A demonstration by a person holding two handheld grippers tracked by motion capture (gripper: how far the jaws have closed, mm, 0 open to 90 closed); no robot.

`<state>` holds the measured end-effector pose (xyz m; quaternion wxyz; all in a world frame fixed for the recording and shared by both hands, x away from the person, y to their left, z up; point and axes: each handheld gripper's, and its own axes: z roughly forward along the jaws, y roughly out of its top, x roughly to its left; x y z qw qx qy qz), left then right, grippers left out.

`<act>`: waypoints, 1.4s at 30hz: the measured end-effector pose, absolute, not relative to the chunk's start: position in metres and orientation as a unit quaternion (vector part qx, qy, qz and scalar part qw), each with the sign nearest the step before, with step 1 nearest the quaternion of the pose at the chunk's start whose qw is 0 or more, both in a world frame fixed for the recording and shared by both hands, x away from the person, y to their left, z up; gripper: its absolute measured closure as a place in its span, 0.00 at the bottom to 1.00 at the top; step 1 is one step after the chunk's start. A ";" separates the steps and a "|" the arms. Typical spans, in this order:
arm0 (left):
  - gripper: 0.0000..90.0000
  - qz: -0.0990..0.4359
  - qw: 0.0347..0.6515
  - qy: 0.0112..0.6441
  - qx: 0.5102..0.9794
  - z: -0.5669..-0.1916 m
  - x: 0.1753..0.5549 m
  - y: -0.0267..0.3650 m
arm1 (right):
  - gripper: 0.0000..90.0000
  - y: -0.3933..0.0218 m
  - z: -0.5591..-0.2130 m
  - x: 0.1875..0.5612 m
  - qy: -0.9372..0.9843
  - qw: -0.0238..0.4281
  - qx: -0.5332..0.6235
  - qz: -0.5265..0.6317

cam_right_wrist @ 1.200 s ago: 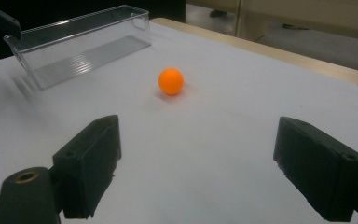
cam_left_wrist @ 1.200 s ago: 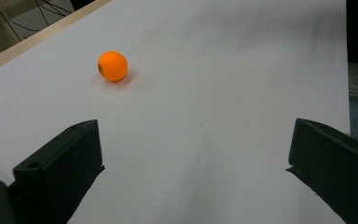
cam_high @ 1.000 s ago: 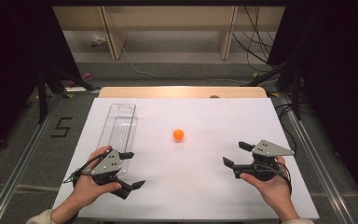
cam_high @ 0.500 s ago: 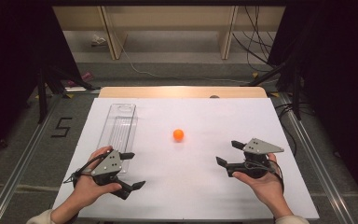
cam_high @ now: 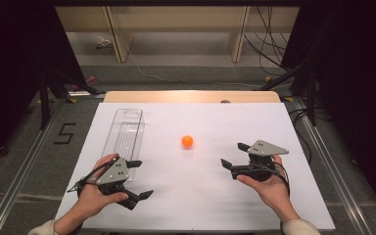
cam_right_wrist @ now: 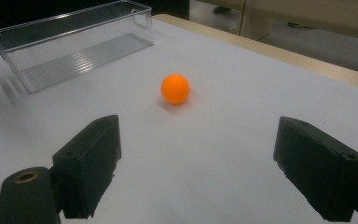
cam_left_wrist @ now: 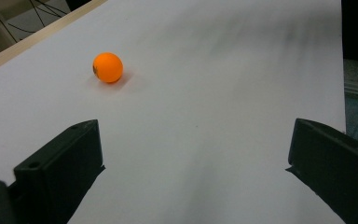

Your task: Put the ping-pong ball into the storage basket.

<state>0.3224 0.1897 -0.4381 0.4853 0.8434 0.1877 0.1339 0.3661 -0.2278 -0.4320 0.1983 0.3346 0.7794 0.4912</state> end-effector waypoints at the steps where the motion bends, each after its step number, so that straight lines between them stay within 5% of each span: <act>1: 0.03 0.134 0.485 0.188 0.843 -0.438 0.322 0.190 | 0.18 -0.228 -0.432 0.366 0.779 0.198 0.335 0.491; 42: 0.03 0.132 0.486 0.185 0.844 -0.438 0.322 0.190 | 0.18 -0.186 -0.440 0.406 0.793 0.189 0.324 0.481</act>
